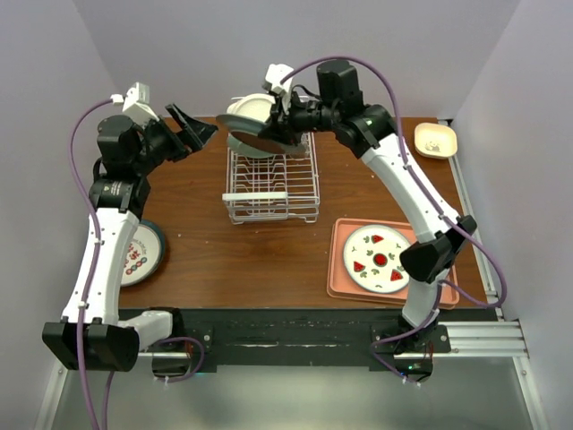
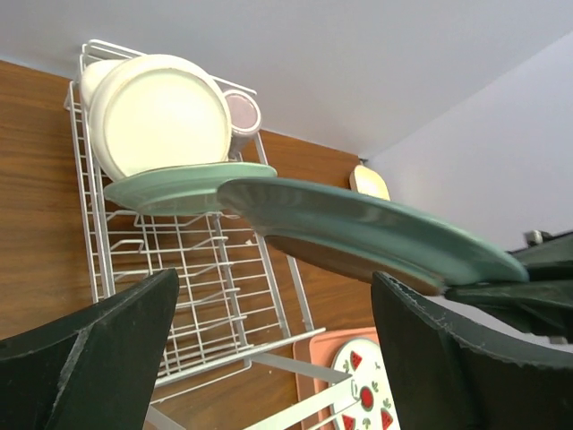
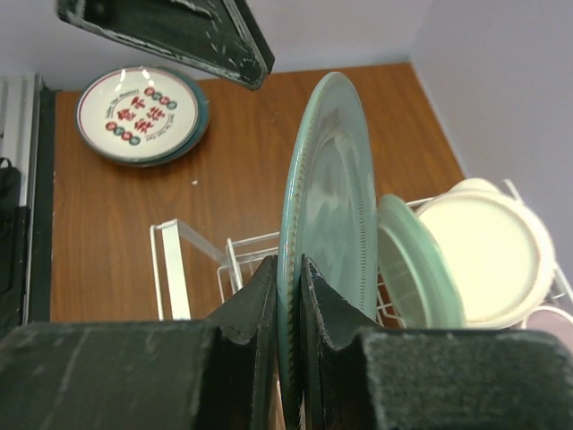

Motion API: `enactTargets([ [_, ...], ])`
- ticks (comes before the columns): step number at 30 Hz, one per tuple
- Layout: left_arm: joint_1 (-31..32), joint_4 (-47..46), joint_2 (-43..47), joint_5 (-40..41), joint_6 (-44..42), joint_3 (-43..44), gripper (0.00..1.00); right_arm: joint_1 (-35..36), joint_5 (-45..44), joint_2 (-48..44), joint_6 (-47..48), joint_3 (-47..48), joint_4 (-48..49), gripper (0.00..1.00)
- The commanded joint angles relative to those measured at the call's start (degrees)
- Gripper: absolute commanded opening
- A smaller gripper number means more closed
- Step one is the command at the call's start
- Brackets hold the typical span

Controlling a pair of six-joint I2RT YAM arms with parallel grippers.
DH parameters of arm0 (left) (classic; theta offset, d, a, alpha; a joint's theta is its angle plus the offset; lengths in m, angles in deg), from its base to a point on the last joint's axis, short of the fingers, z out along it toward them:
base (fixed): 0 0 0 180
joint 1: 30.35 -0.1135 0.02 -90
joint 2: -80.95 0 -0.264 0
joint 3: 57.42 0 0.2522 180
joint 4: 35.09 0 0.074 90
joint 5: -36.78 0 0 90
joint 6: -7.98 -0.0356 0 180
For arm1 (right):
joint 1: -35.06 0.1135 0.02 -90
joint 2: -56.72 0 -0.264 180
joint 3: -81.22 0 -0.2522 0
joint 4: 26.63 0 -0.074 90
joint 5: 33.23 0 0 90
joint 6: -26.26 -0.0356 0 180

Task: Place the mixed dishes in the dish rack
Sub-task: Insert the plate into the dish rack

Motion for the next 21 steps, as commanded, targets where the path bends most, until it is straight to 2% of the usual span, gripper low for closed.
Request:
enactTargets([
  [1, 0.6, -0.7, 0.0, -4.6, -3.1, -3.1, 0.92, -0.4, 4.4, -1.2, 2.8, -0.1, 7.6, 0.00],
  [10, 1.2, 2.3, 0.6, -3.1, -5.5, -8.9, 0.91, -1.2, 8.9, 4.0, 7.7, -1.0, 7.3, 0.00],
  [16, 1.5, 2.8, 0.4, -1.9, -7.4, -10.2, 0.91, -3.5, 14.0, 7.6, 12.0, 0.6, 5.7, 0.00],
  [21, 1.7, 3.6, 0.2, -1.9, -8.8, -10.6, 0.91, -4.2, 14.2, 10.1, 14.2, 2.1, 6.6, 0.00],
])
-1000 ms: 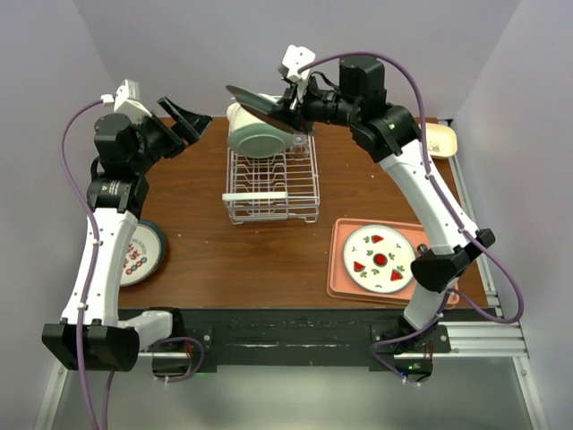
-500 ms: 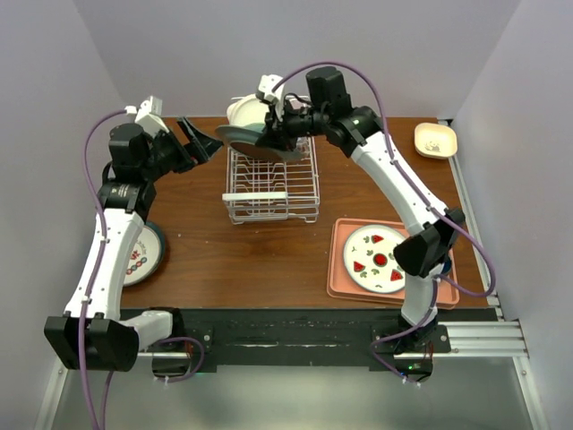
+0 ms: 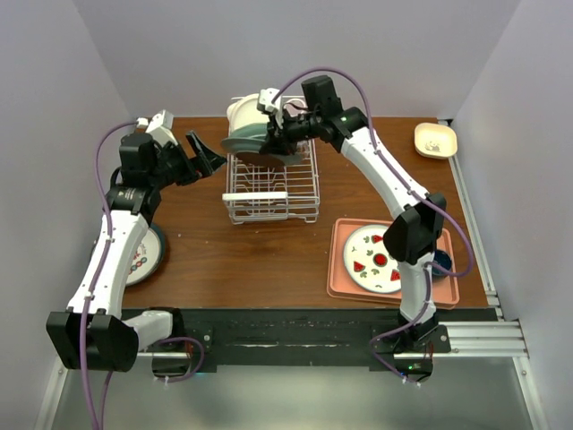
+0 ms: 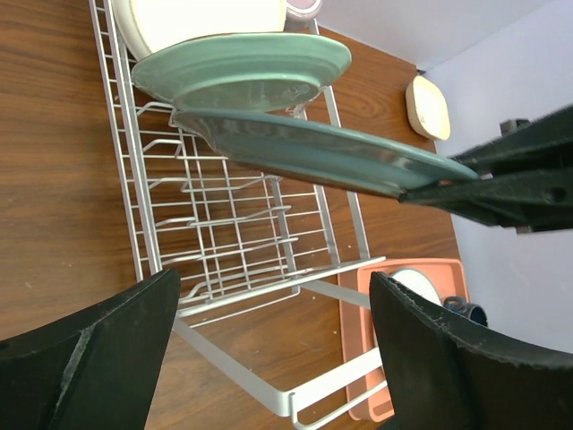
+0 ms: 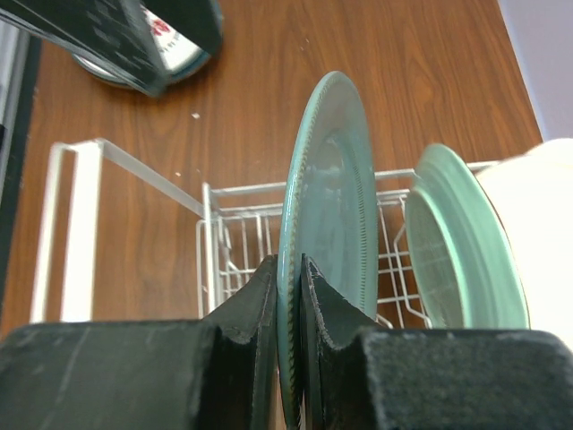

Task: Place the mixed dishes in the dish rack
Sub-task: Insert the plate into the dish rack

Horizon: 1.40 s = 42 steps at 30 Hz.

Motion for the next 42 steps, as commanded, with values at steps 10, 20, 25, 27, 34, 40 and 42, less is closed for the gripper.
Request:
enactTargets([
  [10, 1.0, -0.4, -0.5, 0.2, -2.9, -1.6, 0.91, -2.0, 5.2, 4.6, 5.8, 9.0, 9.1, 0.00],
  [20, 1.3, -1.8, -1.1, 0.9, -2.3, -2.7, 0.91, -2.0, 5.1, 1.8, 3.4, 7.5, 15.1, 0.00],
  [25, 1.3, -2.5, -1.8, 0.8, -2.2, -3.2, 0.90, -2.0, 5.9, 0.7, 3.4, 6.5, 16.4, 0.00],
  [27, 1.4, -2.6, -2.1, 0.7, -2.2, -3.3, 0.91, -2.0, 5.6, 1.1, 3.5, 6.2, 16.5, 0.00],
  [34, 1.4, -2.8, -2.8, 0.8, -2.3, -3.5, 0.90, -2.0, 6.5, 2.1, 3.4, 5.3, 16.5, 0.00],
  [40, 1.5, -2.6, -2.9, 0.8, -2.3, -3.6, 0.90, -2.9, 9.2, 3.9, 3.4, 5.0, 15.4, 0.00],
  [42, 1.5, -2.3, -2.9, 0.8, -2.2, -3.6, 0.90, -3.4, 10.3, 4.7, 4.1, 5.2, 14.2, 0.00],
])
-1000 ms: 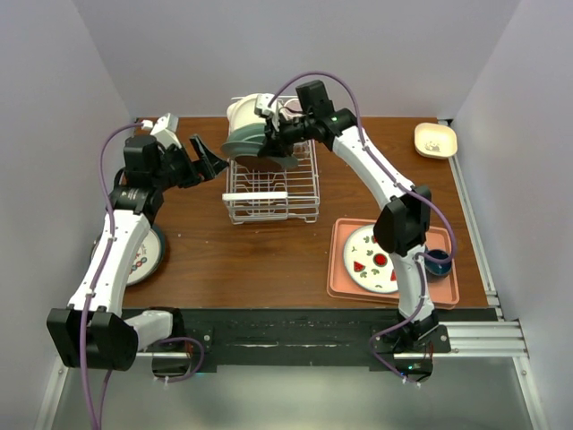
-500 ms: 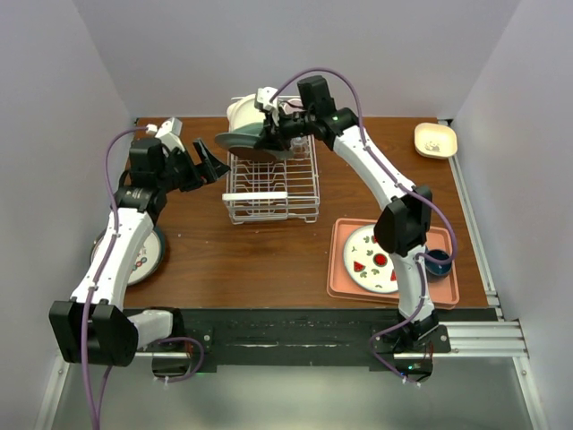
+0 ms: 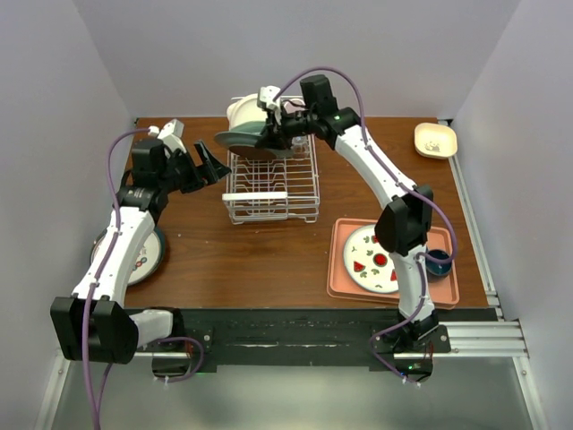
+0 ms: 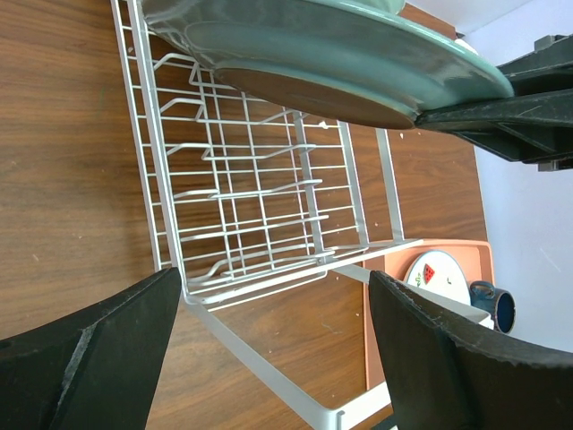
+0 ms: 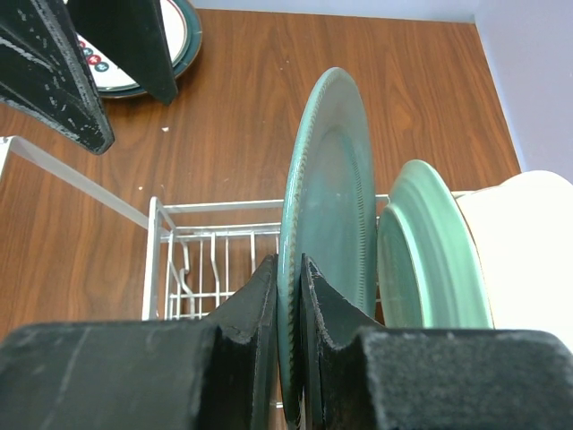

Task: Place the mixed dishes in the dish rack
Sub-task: Insert the plate into the dish rack

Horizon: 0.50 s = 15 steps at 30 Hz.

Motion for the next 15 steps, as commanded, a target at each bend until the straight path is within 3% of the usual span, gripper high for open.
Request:
enactTargets([
  [1, 0.3, -1.6, -0.1, -0.2, -0.5, -0.1, 0.90, -1.7, 6.4, -2.5, 3.0, 1.7, 6.9, 0.00],
  [15, 0.6, -0.5, -1.0, 0.4, -0.2, 1.1, 0.90, -4.3, 17.4, 1.1, 0.4, 1.9, 7.8, 0.00],
])
